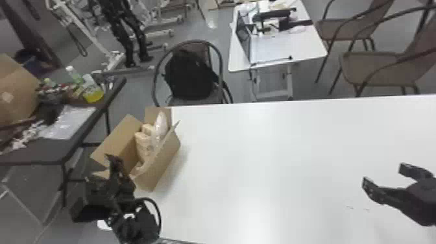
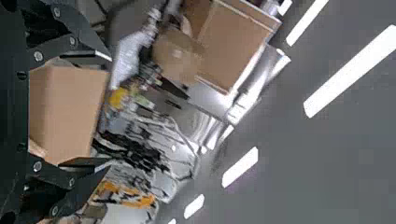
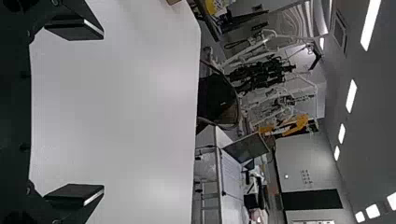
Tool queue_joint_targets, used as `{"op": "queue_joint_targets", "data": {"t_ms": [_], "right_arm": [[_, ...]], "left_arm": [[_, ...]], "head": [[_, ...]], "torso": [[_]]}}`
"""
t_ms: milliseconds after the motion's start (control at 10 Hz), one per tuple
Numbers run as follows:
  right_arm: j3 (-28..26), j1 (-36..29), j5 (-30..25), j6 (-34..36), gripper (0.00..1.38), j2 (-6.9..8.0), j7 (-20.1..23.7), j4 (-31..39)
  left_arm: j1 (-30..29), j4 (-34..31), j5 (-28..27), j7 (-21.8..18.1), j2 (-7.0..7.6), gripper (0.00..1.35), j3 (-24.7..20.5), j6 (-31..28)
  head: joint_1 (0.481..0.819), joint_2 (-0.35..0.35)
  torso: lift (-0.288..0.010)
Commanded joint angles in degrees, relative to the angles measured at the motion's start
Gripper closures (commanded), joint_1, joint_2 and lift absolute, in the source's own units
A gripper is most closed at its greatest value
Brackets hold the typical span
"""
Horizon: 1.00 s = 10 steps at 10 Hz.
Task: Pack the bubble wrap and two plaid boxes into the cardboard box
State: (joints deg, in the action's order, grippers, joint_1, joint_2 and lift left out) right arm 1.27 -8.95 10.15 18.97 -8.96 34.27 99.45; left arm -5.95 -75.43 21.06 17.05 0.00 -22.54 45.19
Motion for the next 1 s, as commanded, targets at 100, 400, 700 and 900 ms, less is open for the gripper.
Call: {"op": "queue_joint_targets", "data": {"t_ms": [100,400,700,900], "right_arm": [[-0.2,-3.2,-4.6,-11.2,0.14,0.35,-0.8,-0.8],[-0.9,-10.1,-11.1,-23.7,0.14,4.3,-6.1,-2.5],[-4.4,-15.3,-15.3,-30.0,0.14,4.74,-9.5,-3.4],[-5.0,-16.5,-13.9,-30.2,0.14,4.74,-11.2,-4.3]], "left_arm": [[-8.1,-9.3,-9.7,-0.1,-0.15,0.28,9.8,1.1],[-15.6,-9.3,-12.7,-4.1,-0.15,0.28,17.3,1.7],[-20.5,-8.9,-19.9,-13.2,-0.15,0.09,17.5,-3.5],[-21.6,-5.9,-16.8,-14.0,-0.15,0.1,19.0,-4.3]], "head": [[0.695,0.35],[0.695,0.301],[0.695,0.215],[0.695,0.142]], "torso": [[-0.05],[-0.05],[-0.05],[-0.05]]}}
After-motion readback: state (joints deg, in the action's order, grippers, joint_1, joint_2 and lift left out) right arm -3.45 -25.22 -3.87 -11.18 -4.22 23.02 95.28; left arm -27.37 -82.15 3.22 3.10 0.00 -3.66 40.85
